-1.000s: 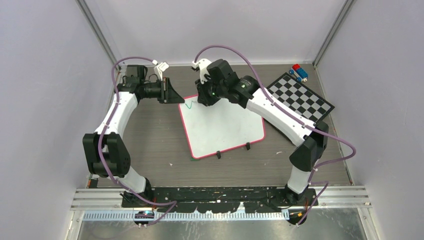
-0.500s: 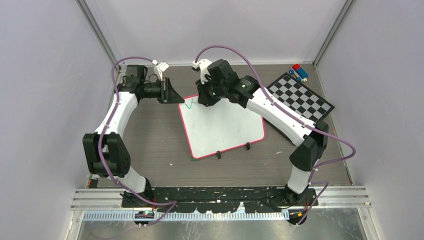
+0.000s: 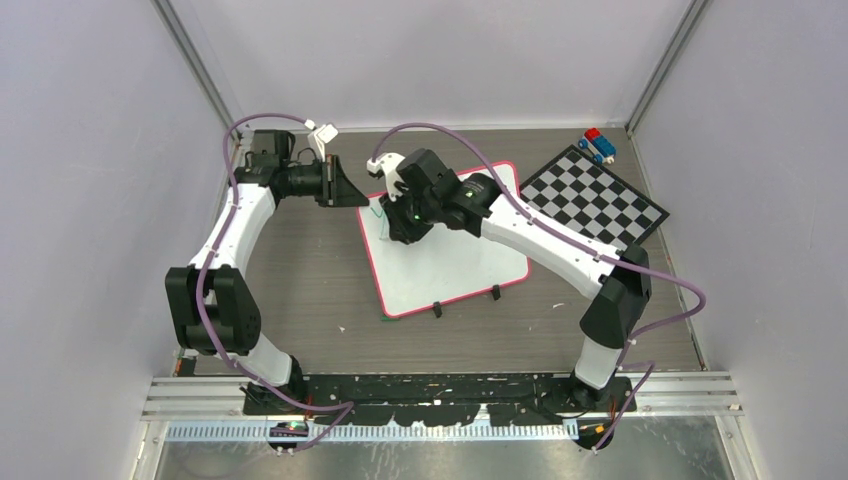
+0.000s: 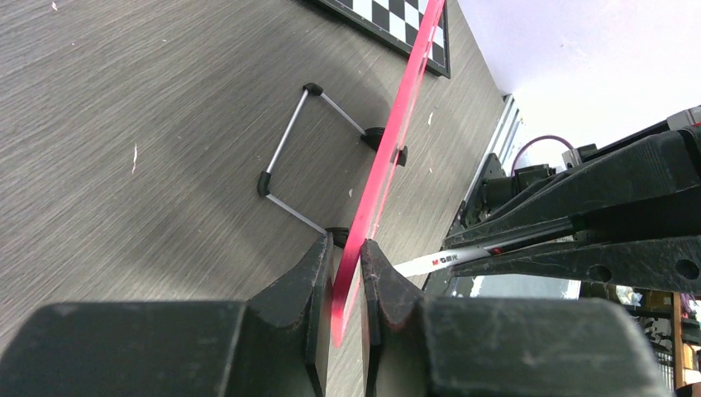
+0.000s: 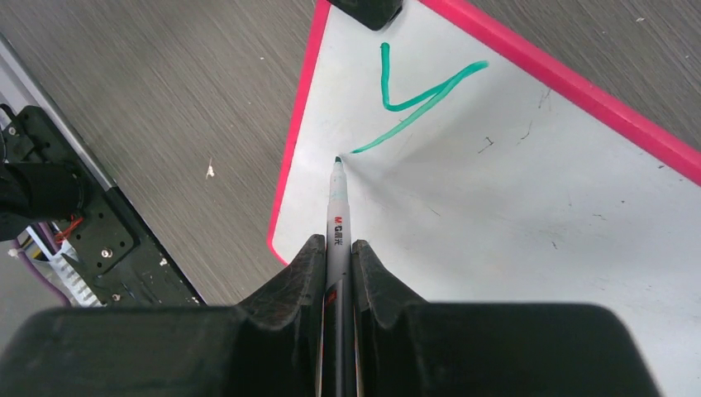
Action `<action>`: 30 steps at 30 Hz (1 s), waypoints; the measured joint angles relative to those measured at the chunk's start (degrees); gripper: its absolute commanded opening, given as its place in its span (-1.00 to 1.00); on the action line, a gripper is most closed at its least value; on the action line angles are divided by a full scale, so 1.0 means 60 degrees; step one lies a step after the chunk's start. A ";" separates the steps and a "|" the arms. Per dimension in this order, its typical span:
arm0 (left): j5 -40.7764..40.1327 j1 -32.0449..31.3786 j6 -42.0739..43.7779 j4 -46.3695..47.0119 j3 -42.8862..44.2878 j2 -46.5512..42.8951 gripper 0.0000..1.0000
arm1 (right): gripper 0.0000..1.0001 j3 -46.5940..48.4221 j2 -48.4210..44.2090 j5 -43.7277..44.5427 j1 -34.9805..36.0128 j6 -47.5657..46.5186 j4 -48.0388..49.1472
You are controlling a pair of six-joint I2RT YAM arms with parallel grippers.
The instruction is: Write a sentence on the whiteboard
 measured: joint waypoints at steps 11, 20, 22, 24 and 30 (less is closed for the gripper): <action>0.0015 0.0000 0.0004 -0.0004 0.0000 -0.0004 -1.00 | -1.00 0.0164 -0.0029 0.0022 -0.0011 -0.0178 -0.0149; 0.0047 0.0000 0.0004 -0.0004 0.0000 -0.0004 -1.00 | -0.99 0.0616 -0.0539 0.0109 -0.0503 -0.0306 -0.0426; 0.0047 0.0000 0.0004 -0.0004 0.0000 -0.0004 -1.00 | -0.99 0.0710 -0.0554 0.0208 -0.0594 -0.0310 -0.0404; 0.0047 0.0000 0.0004 -0.0004 0.0000 -0.0004 -1.00 | -0.99 0.0729 -0.0554 0.0288 -0.0641 -0.0310 -0.0412; 0.0051 0.0000 0.0004 -0.0004 0.0000 -0.0004 -1.00 | -1.00 0.0750 -0.0503 0.0306 -0.0608 -0.0324 -0.0419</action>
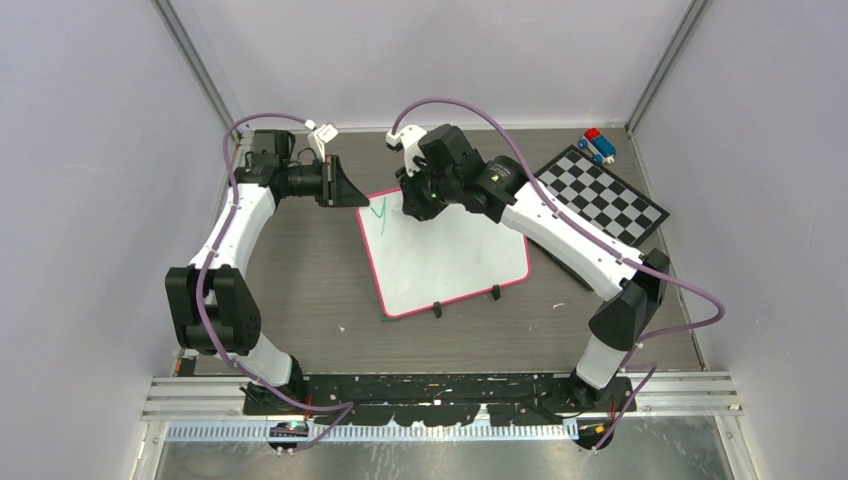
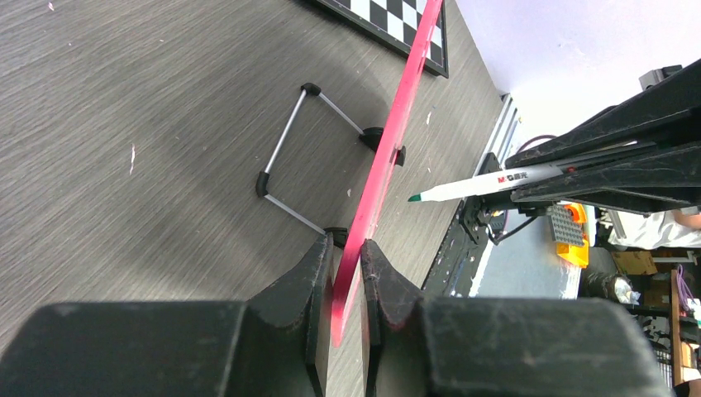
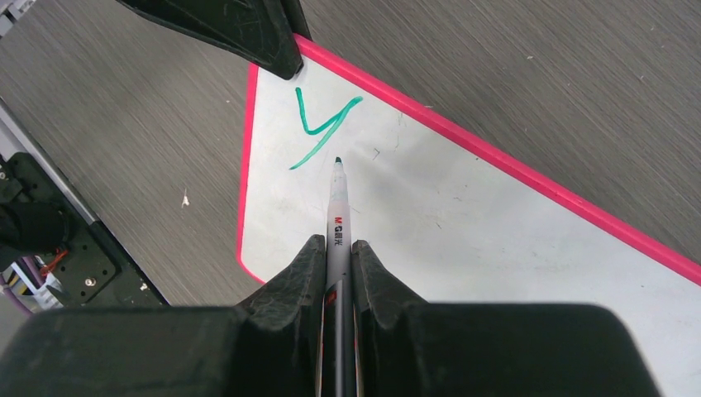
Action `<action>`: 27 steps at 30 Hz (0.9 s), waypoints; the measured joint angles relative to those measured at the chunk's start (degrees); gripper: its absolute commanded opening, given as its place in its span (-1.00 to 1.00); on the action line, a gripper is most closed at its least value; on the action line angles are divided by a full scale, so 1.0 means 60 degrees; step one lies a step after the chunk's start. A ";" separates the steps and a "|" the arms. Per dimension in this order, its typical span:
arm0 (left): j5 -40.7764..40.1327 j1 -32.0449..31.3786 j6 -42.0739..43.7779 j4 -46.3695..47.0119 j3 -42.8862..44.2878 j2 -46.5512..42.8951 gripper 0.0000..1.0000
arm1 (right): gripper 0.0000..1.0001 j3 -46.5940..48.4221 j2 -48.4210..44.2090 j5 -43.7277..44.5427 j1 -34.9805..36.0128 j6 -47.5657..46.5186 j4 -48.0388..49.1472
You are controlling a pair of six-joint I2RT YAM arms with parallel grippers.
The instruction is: Write a sentence on the whiteboard
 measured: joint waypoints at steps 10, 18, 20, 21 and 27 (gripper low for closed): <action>-0.0018 0.0000 0.0011 -0.0004 0.0000 0.0000 -1.00 | -0.99 0.0018 0.0455 -0.0025 0.0007 -0.0084 0.0007; -0.0073 -0.0004 0.0025 -0.0007 0.0000 0.0000 -1.00 | -0.99 -0.0182 0.0448 -0.0102 0.0007 -0.0131 0.0087; -0.0091 -0.0007 0.0040 -0.0007 0.0000 0.0000 -1.00 | -1.00 -0.0375 0.0390 -0.0142 0.0018 -0.0168 0.0080; -0.0091 -0.0004 0.0044 -0.0007 0.0004 0.0000 -1.00 | -1.00 -0.0474 0.0350 -0.0138 0.0025 -0.0193 0.0080; -0.0084 -0.0007 0.0040 -0.0007 0.0004 0.0000 -1.00 | -0.99 -0.0681 0.0229 -0.0098 -0.0004 -0.0237 0.0066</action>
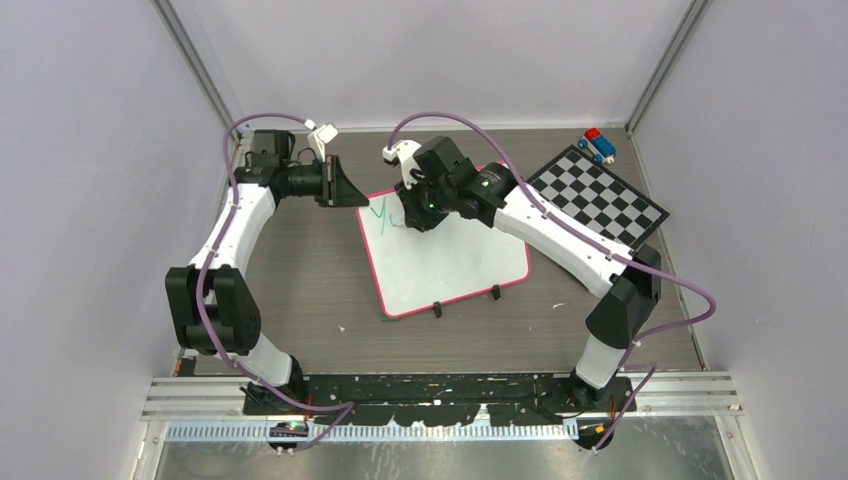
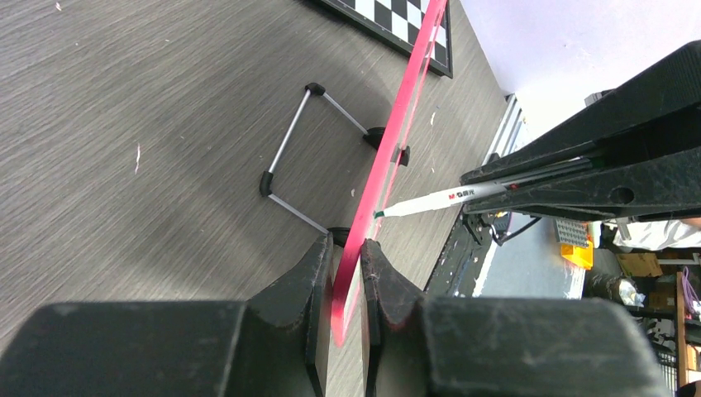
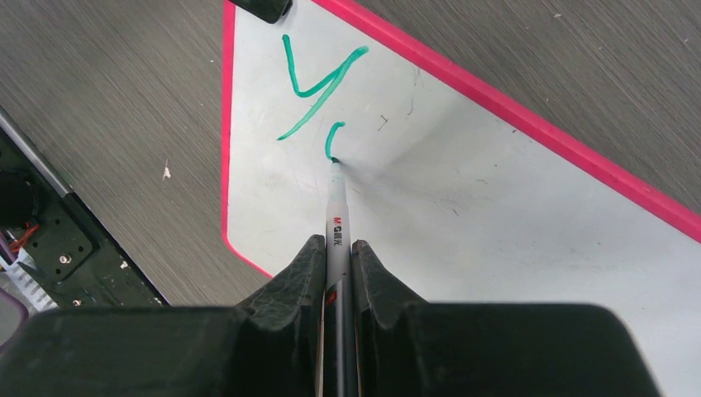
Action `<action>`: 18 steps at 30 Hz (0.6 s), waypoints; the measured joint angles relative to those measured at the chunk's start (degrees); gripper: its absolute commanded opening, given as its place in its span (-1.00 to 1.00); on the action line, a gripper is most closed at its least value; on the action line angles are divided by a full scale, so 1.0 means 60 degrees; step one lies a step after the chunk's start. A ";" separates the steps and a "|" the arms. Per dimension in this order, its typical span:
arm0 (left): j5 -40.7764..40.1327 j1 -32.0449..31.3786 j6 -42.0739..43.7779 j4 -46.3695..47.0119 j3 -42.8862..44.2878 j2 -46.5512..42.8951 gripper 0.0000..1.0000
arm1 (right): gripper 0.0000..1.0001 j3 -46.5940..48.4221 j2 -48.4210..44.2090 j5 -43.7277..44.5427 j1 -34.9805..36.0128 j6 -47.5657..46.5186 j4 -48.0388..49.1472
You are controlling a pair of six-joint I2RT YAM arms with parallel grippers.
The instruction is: Write a sentence on the whiteboard
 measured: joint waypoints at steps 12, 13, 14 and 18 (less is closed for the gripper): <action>0.0007 -0.0004 0.0000 0.0000 0.0000 0.0000 -1.00 | -0.99 0.0412 -0.0022 0.0127 -0.0255 -0.0022 -0.0080; 0.0007 -0.0004 0.0000 0.0000 0.0000 0.0000 -1.00 | -0.99 0.0463 -0.0011 0.0146 -0.0259 -0.0025 -0.0066; 0.0011 -0.0011 0.0000 0.0000 0.0000 0.0000 -1.00 | -0.99 0.0532 0.0007 0.0149 -0.0259 -0.0025 -0.0069; 0.0000 -0.0011 0.0004 0.0004 0.0000 0.0000 -1.00 | -1.00 0.0747 0.0149 0.0142 -0.0237 -0.0025 -0.0062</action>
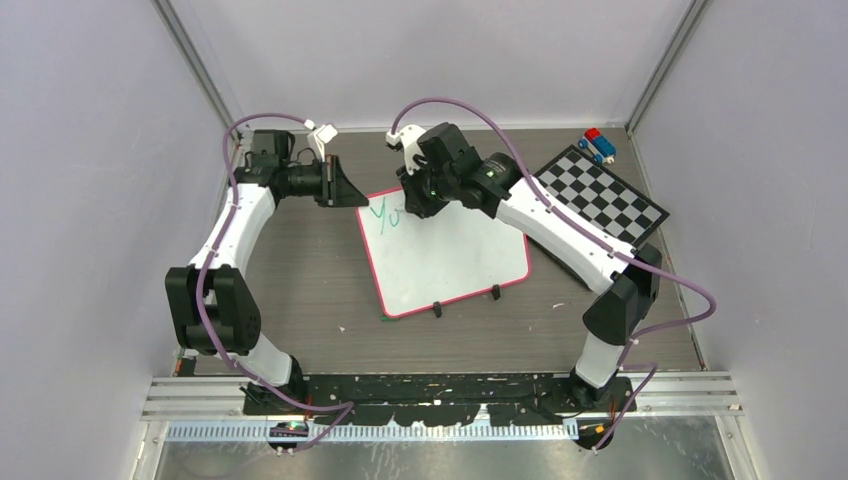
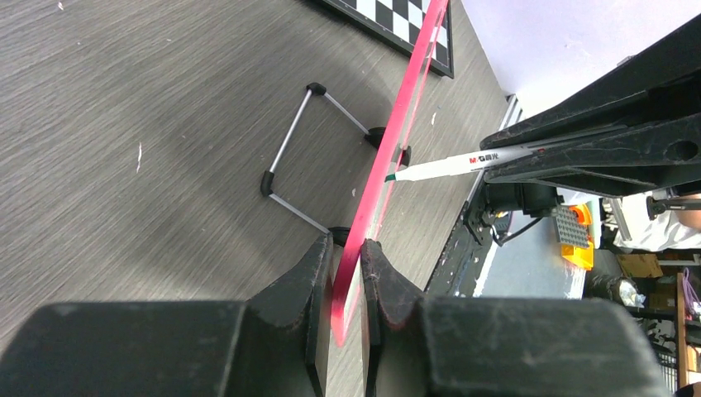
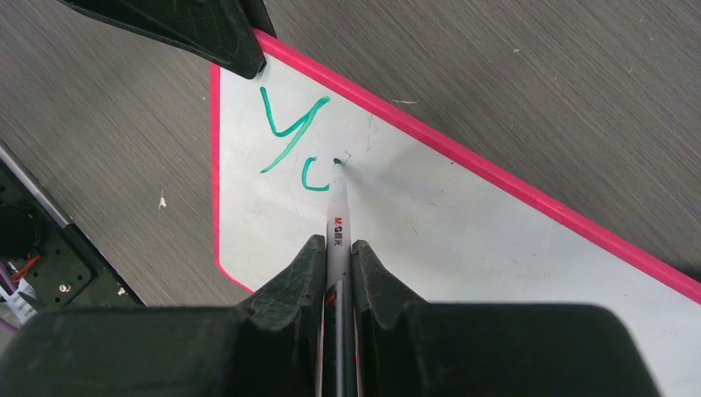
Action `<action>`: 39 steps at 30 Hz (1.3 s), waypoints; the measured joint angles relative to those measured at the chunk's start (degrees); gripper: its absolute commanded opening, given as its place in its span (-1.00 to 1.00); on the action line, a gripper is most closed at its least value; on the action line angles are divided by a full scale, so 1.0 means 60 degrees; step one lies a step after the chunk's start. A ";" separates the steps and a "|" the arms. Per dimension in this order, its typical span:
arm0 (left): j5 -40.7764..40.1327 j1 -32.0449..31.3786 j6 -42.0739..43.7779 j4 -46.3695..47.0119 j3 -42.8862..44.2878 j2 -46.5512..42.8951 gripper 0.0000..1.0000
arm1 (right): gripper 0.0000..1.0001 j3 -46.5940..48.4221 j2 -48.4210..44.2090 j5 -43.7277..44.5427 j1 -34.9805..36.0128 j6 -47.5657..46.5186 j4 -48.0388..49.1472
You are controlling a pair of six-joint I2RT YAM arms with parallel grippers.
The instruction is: Write a sentence on the whiteboard
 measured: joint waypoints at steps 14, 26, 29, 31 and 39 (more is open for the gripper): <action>-0.0007 -0.0004 0.0004 -0.0018 0.0000 0.0000 -1.00 | -1.00 -0.0036 0.0076 -0.0036 0.0087 -0.0018 -0.0004; -0.0149 -0.0007 0.0036 -0.0040 0.0000 0.0000 -1.00 | -1.00 -0.0444 -0.0266 -0.0270 -0.0433 -0.0004 0.0000; -0.0153 -0.0007 0.0036 -0.0066 0.0000 0.0000 -1.00 | -0.99 -0.0696 -0.0324 -0.0390 -0.0397 0.0000 0.0004; -0.0149 -0.0007 0.0036 -0.0066 0.0000 0.0000 -1.00 | -1.00 -0.0871 -0.0368 -0.0455 -0.0331 -0.0004 -0.0004; -0.0146 -0.0007 0.0036 -0.0066 0.0000 0.0000 -1.00 | -1.00 -0.1031 -0.0397 -0.0470 -0.0317 -0.0036 -0.0109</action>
